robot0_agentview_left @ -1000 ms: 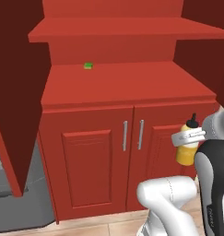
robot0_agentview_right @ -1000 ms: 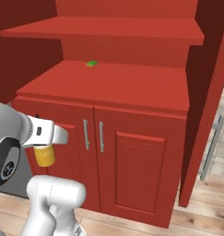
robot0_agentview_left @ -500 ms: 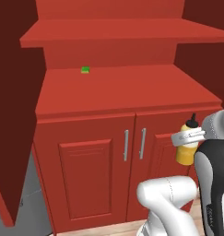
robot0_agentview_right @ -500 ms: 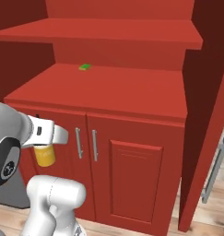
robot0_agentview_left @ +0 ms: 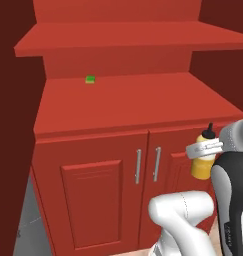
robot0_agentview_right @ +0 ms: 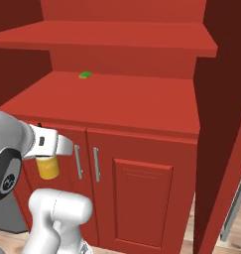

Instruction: Pick the mustard and shaker from the counter and place them in the cabinet.

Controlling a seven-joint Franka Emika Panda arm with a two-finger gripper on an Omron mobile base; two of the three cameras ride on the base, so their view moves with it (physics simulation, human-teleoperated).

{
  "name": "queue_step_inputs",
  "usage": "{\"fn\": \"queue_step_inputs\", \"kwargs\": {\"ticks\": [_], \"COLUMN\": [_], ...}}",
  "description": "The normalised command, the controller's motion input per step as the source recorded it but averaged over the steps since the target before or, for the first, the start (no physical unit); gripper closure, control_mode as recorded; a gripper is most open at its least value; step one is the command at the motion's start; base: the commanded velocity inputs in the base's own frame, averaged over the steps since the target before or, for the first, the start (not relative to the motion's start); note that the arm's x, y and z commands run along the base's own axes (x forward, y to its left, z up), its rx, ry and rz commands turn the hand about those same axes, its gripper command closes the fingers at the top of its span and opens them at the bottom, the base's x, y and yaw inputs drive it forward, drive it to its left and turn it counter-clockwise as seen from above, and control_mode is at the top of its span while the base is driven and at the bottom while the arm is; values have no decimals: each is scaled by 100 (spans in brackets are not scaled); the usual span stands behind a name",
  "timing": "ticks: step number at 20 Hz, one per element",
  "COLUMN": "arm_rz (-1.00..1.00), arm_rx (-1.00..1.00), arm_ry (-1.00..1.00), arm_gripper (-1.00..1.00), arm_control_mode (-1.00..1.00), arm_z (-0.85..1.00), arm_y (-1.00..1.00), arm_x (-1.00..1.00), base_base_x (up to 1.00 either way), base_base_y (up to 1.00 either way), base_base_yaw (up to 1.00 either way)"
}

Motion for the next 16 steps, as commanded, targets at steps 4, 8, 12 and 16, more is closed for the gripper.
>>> {"fn": "queue_step_inputs", "kwargs": {"ticks": [4,8,12,16], "arm_rz": [0,0,0,0], "arm_rx": [0,0,0,0], "arm_ry": [0,0,0,0], "arm_gripper": [100,100,100,100], "arm_control_mode": [100,100,100,100], "arm_z": [0,0,0,0], "arm_y": [0,0,0,0], "arm_x": [0,0,0,0], "base_base_x": [46,40,38,29], "base_base_y": [0,0,0,0], "base_base_yaw": [-4,-4,-4,-3]}}
